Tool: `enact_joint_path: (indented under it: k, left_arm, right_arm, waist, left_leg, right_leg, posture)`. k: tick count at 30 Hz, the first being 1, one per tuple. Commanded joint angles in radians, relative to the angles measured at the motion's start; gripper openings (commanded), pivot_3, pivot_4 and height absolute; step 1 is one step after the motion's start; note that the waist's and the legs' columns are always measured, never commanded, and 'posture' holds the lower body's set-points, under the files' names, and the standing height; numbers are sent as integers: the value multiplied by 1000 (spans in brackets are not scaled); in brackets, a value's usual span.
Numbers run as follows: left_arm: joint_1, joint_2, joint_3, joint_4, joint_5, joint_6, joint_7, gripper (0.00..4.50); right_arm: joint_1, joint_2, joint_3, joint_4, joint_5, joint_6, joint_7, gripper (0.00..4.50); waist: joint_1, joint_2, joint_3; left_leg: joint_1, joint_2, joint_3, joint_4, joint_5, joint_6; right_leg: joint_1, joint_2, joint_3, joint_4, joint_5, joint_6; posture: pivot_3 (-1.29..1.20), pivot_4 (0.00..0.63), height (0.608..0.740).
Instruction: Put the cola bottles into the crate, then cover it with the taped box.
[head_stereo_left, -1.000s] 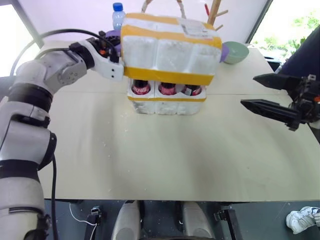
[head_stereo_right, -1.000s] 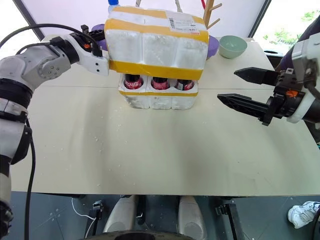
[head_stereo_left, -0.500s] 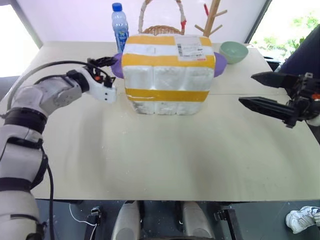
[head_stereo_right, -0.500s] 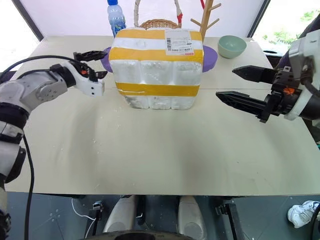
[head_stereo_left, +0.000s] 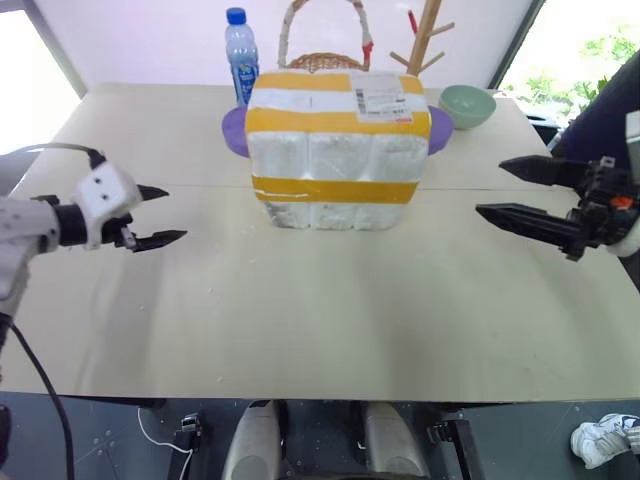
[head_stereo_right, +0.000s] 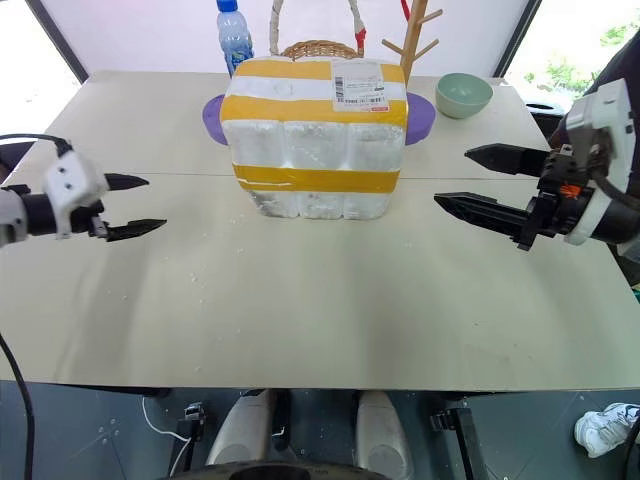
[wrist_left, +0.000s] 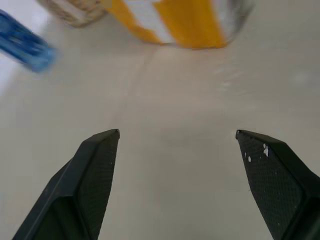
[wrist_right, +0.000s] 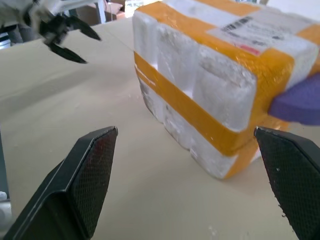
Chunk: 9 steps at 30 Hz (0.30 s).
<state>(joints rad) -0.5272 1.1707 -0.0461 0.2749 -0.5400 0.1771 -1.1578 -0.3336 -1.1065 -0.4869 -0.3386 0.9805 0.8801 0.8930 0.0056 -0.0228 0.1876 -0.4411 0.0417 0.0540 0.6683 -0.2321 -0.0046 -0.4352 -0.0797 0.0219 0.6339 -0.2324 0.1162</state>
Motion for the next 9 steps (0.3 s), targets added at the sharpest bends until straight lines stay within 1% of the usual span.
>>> enact_joint_path:
  k: [1,3,6,9]
  left_arm:
    - [-70,86,115,-72,-192,300,-178,3885]
    - [-110,104,133,-70,-208,371,-224,3885]
    - [-201,92,140,-34,-192,436,-234,3885]
    - [-220,99,132,-32,-159,441,-283,3885]
  right_arm:
    - [-46,-11,36,42,-48,-54,42,4500]
    - [-64,-10,68,67,-78,-75,60,4500]
    - [-91,-6,103,92,-106,-93,76,4500]
    - [-108,-6,119,103,-121,-105,94,4500]
  waist:
    - [-1,0,0]
    - [-5,1,0]
    - [-4,1,-1]
    - [-5,1,-1]
  left_leg:
    - [0,0,0,0,0,0]
    - [1,0,0,0,0,0]
    - [2,0,0,-1,0,0]
    - [2,0,0,-1,0,0]
  right_leg:
    - [0,0,0,0,0,0]
    - [0,0,0,0,0,0]
    - [1,1,0,0,-1,0]
    - [1,1,0,0,-1,-1]
  posture:
    - [0,150,740]
    - [0,150,740]
    - [0,150,740]
    - [0,150,740]
